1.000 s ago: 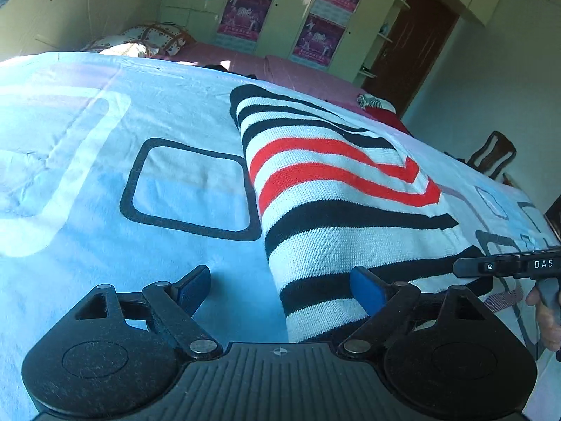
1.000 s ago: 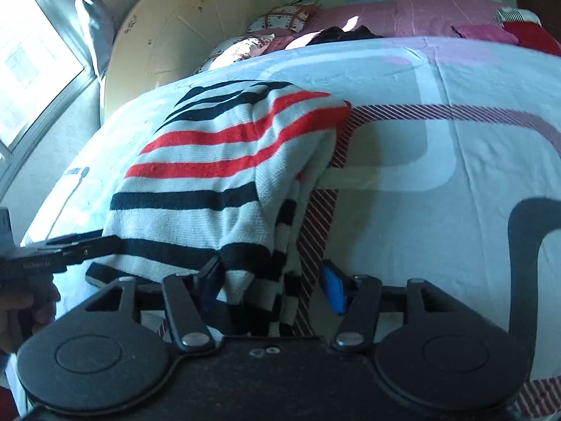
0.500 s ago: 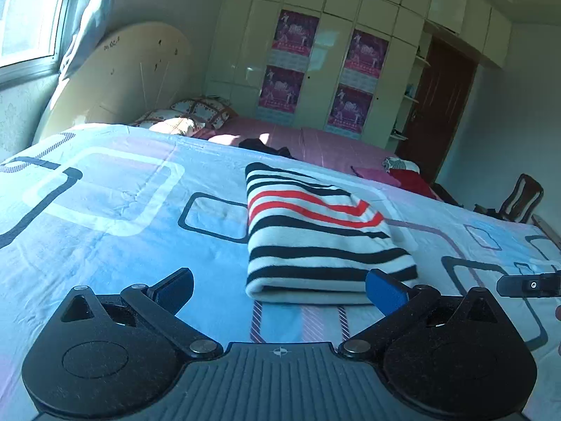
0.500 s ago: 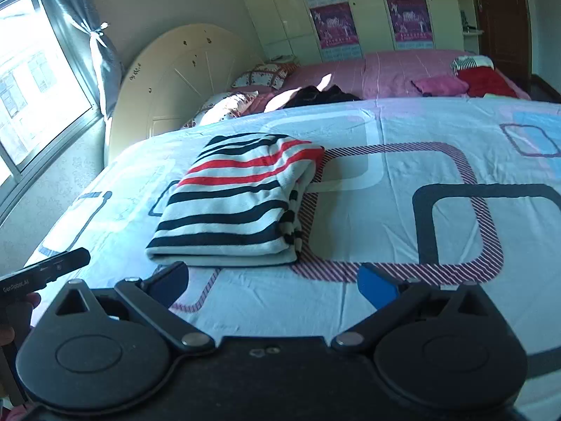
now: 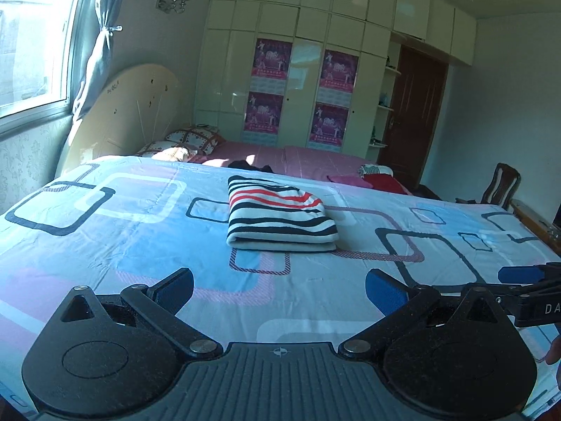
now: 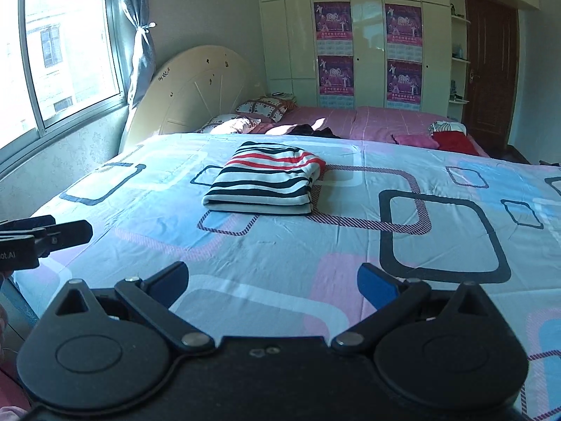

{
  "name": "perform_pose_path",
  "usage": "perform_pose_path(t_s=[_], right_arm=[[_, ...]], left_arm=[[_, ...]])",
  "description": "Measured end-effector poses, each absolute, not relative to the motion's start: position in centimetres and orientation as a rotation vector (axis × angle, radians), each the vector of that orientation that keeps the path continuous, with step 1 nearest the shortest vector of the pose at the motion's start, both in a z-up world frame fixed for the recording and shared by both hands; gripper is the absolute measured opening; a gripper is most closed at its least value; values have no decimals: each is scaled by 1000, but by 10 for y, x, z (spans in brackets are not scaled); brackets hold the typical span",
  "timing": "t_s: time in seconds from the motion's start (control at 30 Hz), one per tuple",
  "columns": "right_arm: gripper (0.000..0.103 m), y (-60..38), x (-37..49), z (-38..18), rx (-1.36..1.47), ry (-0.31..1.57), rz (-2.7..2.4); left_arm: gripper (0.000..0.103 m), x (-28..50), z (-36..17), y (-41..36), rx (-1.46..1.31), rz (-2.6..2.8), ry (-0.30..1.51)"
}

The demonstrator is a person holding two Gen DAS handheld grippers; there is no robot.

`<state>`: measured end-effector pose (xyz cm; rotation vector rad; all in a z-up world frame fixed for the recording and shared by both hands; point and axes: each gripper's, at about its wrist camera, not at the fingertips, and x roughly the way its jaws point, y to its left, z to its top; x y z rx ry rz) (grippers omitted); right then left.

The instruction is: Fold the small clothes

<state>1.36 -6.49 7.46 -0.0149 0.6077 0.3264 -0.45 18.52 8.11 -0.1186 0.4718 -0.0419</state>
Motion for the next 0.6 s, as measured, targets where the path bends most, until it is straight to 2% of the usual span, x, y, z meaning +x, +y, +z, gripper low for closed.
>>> perform_pose_path(t_s=[0.6], right_arm=[[103,-62,-40,88,-16,560,295]], left_arm=[[103,-61,98,171,-115,-58,412]])
